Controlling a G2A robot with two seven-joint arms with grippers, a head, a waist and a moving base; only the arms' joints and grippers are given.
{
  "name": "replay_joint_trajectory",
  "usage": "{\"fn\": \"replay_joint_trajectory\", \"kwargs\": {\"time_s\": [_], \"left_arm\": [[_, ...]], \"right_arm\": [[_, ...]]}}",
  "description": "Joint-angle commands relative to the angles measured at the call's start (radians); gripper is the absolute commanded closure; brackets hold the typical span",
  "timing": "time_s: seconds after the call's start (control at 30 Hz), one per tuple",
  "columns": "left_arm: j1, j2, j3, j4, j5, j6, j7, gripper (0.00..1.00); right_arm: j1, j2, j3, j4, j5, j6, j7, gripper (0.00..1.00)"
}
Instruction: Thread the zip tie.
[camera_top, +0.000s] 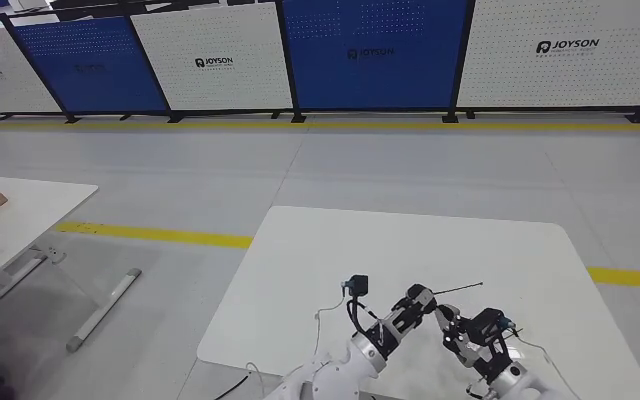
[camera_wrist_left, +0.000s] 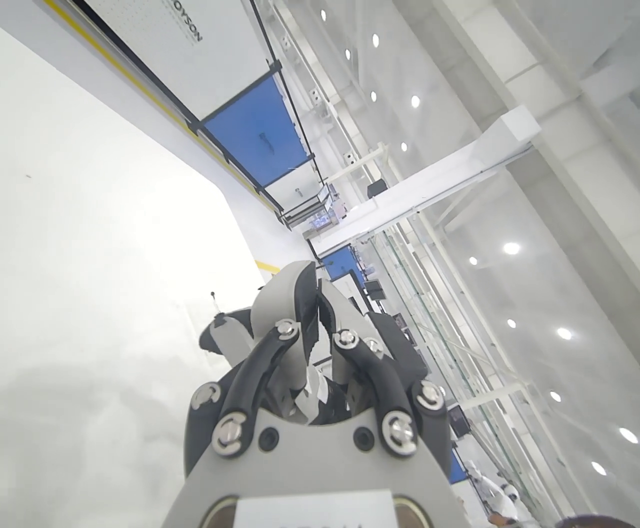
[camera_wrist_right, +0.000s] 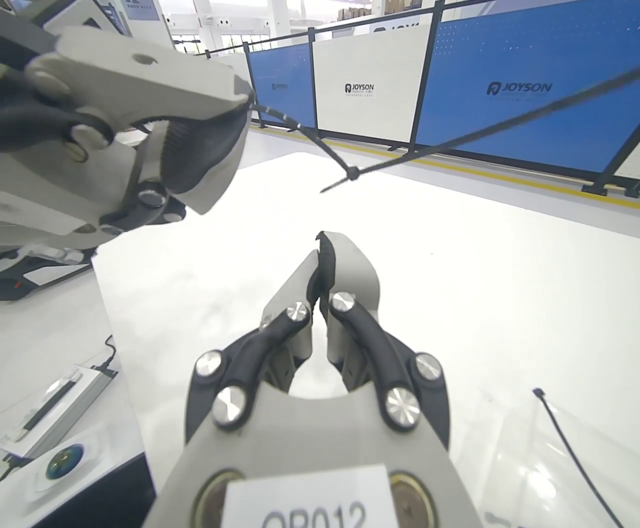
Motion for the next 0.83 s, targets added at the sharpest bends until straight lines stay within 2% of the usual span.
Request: {"fn": "replay_joint_trajectory", "kwargs": {"time_s": [0.0,0.03,0.07,0.1,0.13,0.8], "left_arm": [[0.014,0.003,-0.014,-0.007,0.001,-0.002,0.018,1.0],[0.022,0.004,-0.021,-0.01,-0.003,-0.005,0.022,1.0],[0.031,0.006,-0.031,-0.012,-0.006,-0.008,0.028,1.0],[0.037,0.008,-0.036,-0.015,-0.007,-0.01,0.028,1.0],[0.042,0.009,-0.04,-0.017,-0.01,-0.011,0.025,1.0],[0.042,0.009,-0.04,-0.017,-0.01,-0.011,0.025,1.0]], "right_arm": [[0.0,0.0,0.0,0.0,0.0,0.0,0.0,1.0],[0.0,0.0,0.0,0.0,0.0,0.0,0.0,1.0],[0.0,0.0,0.0,0.0,0.0,0.0,0.0,0.78],[0.0,0.0,0.0,0.0,0.0,0.0,0.0,0.52],[0.0,0.0,0.0,0.0,0.0,0.0,0.0,0.0],[0.0,0.0,0.0,0.0,0.0,0.0,0.0,0.0]]}}
